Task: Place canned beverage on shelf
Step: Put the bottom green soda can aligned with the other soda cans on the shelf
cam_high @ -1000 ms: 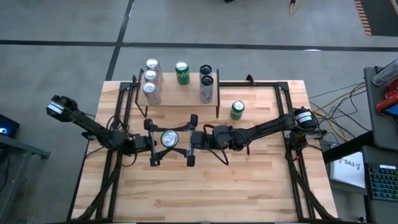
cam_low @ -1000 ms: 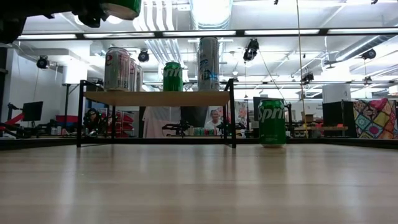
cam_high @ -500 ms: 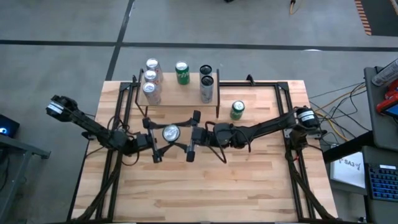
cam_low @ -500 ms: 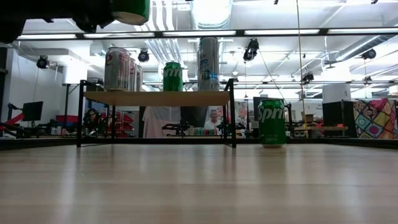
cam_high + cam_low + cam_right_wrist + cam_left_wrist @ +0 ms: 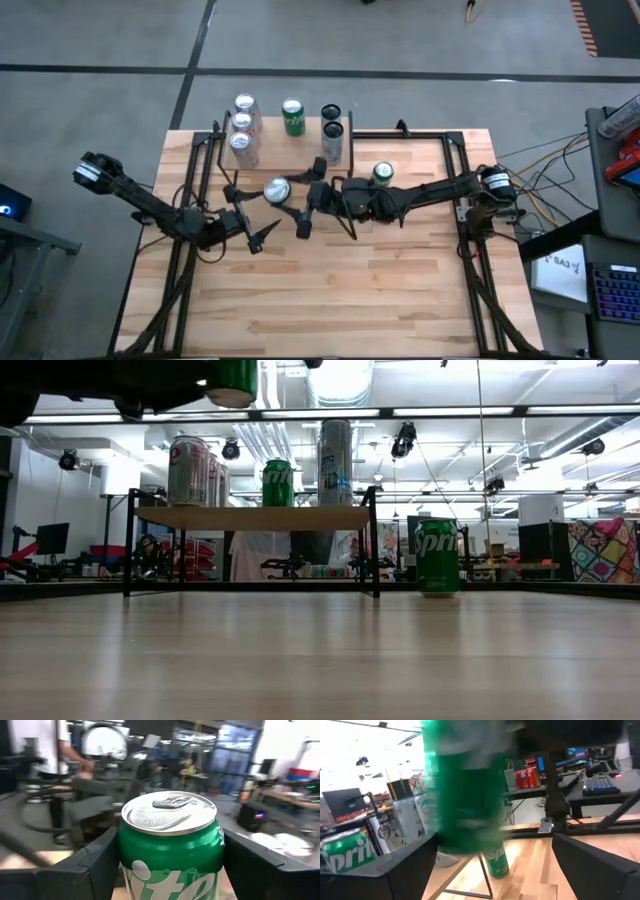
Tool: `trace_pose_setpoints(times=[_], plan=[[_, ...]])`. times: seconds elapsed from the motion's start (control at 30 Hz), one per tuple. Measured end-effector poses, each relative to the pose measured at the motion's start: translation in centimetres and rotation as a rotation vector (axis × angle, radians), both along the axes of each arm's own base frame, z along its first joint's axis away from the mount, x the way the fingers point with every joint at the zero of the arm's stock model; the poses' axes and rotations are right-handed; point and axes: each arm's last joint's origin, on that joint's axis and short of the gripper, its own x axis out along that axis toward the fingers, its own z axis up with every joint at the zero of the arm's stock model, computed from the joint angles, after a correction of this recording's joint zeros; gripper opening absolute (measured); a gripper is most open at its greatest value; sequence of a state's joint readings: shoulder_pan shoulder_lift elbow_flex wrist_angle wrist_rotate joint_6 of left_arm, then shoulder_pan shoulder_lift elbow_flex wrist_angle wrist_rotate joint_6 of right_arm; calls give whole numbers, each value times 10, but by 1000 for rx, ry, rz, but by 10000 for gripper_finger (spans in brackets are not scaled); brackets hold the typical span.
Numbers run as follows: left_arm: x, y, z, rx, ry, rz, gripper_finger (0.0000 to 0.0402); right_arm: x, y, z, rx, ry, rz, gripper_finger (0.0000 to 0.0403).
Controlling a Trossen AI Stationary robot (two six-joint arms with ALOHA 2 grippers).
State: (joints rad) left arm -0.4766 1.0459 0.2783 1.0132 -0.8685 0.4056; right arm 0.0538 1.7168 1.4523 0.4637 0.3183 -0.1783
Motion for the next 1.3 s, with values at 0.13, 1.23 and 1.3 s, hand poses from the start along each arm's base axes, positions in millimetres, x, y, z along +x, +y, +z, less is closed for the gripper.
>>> trace_pose_setpoints(times=[0.13,1.23,1.3], plan=[[-4,3,1,35,38,68,375,-4,-24,7,4,-33,-120,280],[-82,43,76,155,-222,157,375,18,-45,-46,249,39,-344,280],[-82,43,74,158,-194,167,375,17,-47,-45,289,20,-365,280]])
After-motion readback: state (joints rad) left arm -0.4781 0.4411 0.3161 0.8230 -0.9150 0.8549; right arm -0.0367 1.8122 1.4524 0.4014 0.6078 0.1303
